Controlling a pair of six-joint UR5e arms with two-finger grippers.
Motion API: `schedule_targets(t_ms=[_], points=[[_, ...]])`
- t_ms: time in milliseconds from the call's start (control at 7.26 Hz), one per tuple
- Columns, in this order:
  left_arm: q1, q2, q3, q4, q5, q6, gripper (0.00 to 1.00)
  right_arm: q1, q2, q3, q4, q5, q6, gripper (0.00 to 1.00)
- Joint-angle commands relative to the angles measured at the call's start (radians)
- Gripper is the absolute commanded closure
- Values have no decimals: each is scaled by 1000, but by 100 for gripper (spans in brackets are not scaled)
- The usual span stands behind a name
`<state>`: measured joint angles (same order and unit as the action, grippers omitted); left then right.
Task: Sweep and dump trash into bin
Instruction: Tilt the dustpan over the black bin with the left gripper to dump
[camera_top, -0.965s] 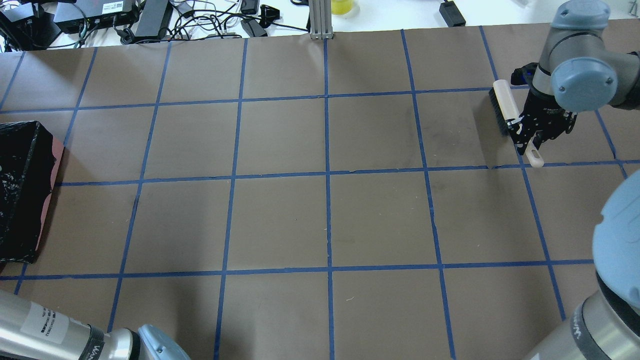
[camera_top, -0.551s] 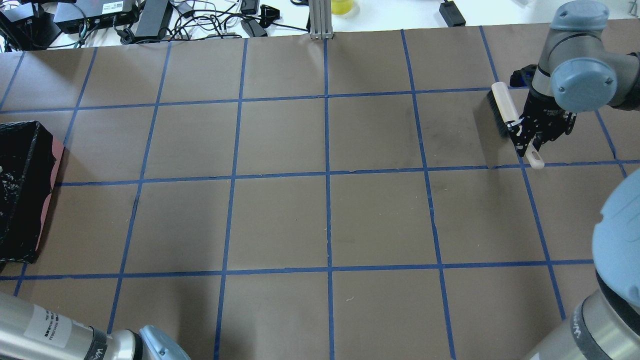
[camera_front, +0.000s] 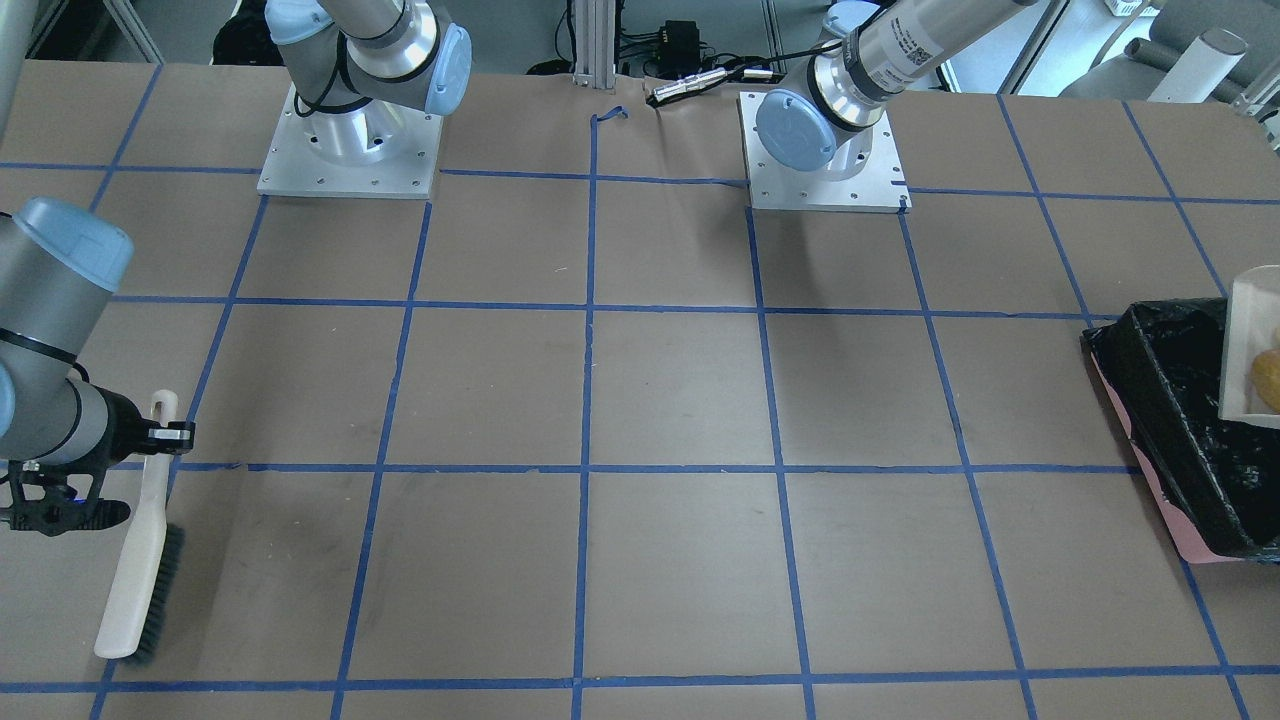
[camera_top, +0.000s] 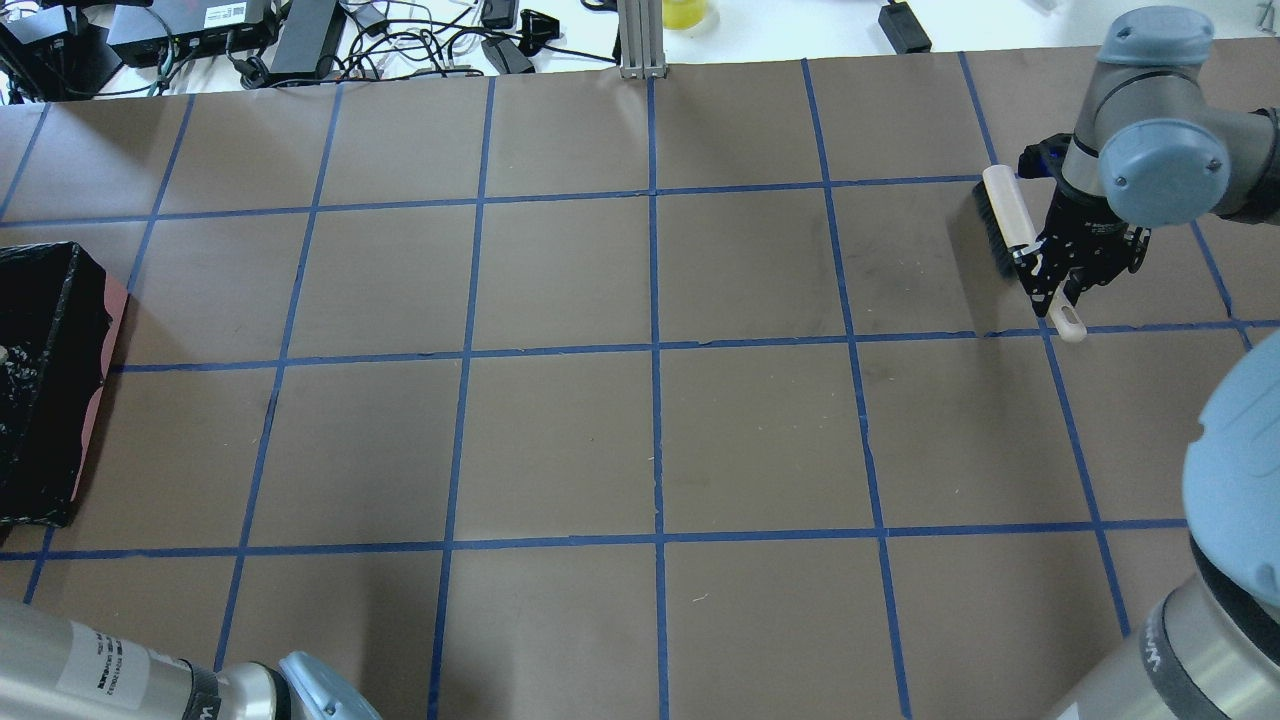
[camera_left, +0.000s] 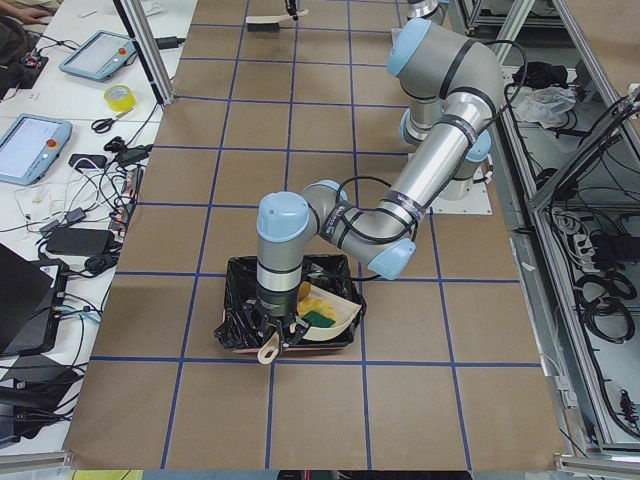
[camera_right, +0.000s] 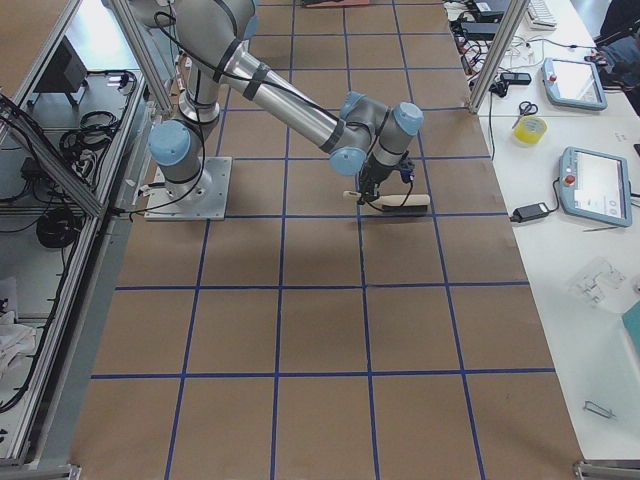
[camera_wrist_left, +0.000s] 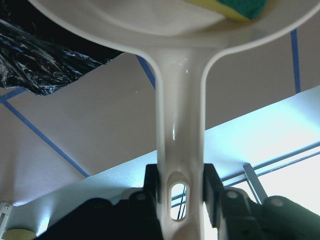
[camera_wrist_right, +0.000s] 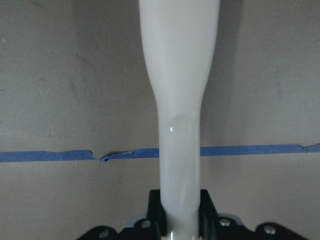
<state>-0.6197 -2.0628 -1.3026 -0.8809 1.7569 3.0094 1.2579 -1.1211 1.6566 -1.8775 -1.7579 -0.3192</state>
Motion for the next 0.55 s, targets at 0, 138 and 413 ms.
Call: schedule_targets(t_ms=[0, 138, 413], points=[[0, 42, -98, 123, -5, 51, 100, 0, 4, 0, -2, 2, -4, 54], [-2, 55, -101, 125, -5, 51, 100, 0, 7, 0, 0, -2, -4, 54], [-2, 73, -113, 132, -7, 80, 100, 0, 9, -1, 0, 2, -4, 54]])
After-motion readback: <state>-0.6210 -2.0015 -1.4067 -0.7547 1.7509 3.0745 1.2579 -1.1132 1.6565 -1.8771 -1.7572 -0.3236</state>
